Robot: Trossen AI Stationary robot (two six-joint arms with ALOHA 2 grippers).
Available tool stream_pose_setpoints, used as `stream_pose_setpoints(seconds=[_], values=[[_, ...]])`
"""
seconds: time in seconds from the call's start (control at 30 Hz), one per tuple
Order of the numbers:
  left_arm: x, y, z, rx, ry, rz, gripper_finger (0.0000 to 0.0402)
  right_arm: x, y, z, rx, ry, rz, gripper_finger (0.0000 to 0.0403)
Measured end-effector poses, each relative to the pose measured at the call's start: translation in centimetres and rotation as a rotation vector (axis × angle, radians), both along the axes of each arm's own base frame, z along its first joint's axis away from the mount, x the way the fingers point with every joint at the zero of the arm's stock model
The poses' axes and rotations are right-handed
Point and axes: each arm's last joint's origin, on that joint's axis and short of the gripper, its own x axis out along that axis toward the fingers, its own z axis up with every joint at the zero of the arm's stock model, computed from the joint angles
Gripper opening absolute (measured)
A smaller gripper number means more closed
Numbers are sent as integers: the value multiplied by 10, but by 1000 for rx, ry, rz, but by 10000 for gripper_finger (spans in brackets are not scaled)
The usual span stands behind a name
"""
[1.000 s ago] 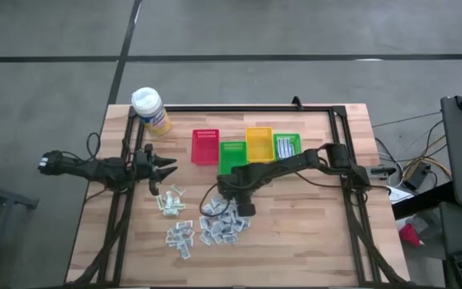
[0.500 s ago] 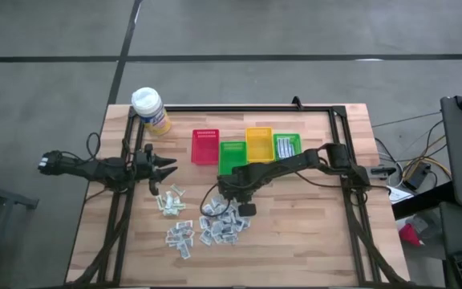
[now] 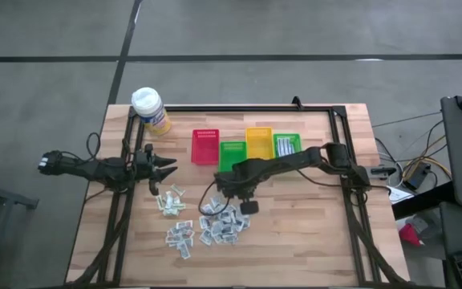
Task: Pick & Place First Aid Supplies
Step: Put the alcohol pad into the yellow basket
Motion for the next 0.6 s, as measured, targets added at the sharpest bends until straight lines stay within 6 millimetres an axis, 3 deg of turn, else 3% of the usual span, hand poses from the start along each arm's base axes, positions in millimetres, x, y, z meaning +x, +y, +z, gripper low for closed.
stream_pose_setpoints(seconds=[0.27, 0.6], values=[[0, 0, 0, -1, -1, 1, 131, 3, 3, 55, 201, -35, 171, 8], [0, 0, 0, -1, -1, 1, 131, 6, -13, 106, 749, -169, 272, 8]])
